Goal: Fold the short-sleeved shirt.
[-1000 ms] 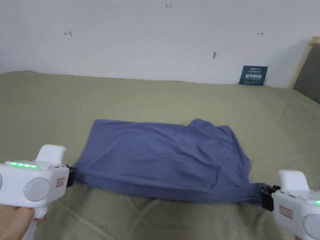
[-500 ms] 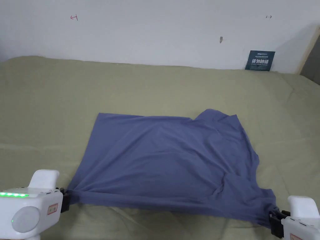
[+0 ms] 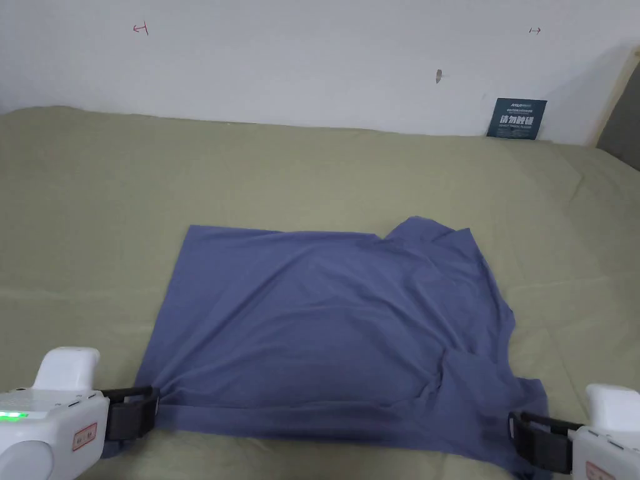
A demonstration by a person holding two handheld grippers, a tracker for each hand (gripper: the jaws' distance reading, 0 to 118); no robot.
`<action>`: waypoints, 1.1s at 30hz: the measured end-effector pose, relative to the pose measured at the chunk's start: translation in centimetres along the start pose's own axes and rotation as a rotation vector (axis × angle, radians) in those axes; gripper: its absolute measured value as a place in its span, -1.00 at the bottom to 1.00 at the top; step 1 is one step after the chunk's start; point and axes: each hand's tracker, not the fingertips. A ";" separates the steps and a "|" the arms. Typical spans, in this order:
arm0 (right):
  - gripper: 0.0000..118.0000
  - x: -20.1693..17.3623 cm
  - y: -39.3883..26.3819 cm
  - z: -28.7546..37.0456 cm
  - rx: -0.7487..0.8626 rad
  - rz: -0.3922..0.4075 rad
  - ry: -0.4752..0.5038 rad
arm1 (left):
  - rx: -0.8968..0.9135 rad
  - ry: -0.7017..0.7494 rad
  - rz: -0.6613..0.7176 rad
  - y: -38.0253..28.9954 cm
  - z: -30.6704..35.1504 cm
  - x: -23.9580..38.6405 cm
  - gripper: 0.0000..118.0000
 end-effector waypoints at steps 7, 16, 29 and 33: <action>-1.00 -0.2 1.5 1.5 0.117 -0.023 -0.049 | 0.020 0.000 0.067 2.0 1.4 -1.0 -1.00; -1.00 0.1 -0.3 0.5 0.025 -0.030 -0.004 | -0.116 -0.065 0.100 -0.2 0.4 -2.0 -1.00; -1.00 0.3 -2.2 -0.6 -0.059 -0.032 0.009 | -0.220 -0.042 0.046 -2.3 -2.5 0.2 -0.86; -0.64 0.6 -2.7 -0.8 -0.085 -0.032 0.015 | -0.227 -0.078 0.108 -2.4 -1.7 0.3 -0.97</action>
